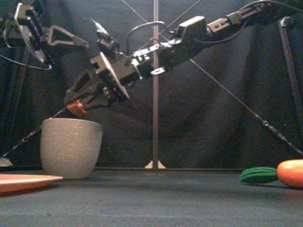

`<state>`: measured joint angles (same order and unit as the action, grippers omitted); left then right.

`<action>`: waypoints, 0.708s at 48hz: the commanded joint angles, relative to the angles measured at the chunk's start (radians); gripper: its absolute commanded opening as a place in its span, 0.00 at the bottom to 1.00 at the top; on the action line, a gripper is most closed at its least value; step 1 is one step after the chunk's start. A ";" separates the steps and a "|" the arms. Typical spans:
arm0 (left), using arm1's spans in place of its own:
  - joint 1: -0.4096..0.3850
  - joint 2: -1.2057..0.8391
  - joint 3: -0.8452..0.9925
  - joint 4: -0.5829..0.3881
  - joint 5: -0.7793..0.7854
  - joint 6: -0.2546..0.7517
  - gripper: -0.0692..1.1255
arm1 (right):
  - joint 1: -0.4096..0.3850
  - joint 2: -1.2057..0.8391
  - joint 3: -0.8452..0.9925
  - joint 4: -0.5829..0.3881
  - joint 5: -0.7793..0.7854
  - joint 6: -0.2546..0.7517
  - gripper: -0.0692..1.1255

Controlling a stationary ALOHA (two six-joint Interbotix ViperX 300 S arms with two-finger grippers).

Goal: Pick the pie then place it in the grey bowl
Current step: Drop pie in the grey bowl and return to neutral

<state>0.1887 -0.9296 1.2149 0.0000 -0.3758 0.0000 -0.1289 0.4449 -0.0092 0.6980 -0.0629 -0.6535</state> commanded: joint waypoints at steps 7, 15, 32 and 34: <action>0.003 0.002 -0.015 0.000 -0.009 0.002 0.04 | -0.012 -0.009 -0.021 -0.005 -0.006 -0.006 0.87; 0.003 0.002 -0.012 -0.002 -0.009 0.002 0.04 | -0.014 -0.018 -0.021 -0.017 -0.006 -0.006 0.90; 0.003 0.002 -0.008 -0.002 -0.009 0.002 0.04 | -0.008 -0.163 0.144 -0.032 -0.049 -0.006 0.90; 0.003 0.002 -0.008 0.000 -0.009 0.002 0.04 | -0.008 -0.198 0.186 -0.028 -0.064 -0.006 0.90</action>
<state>0.1887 -0.9296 1.2210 -0.0015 -0.3758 0.0000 -0.1350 0.3543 0.1319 0.6657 -0.1012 -0.6581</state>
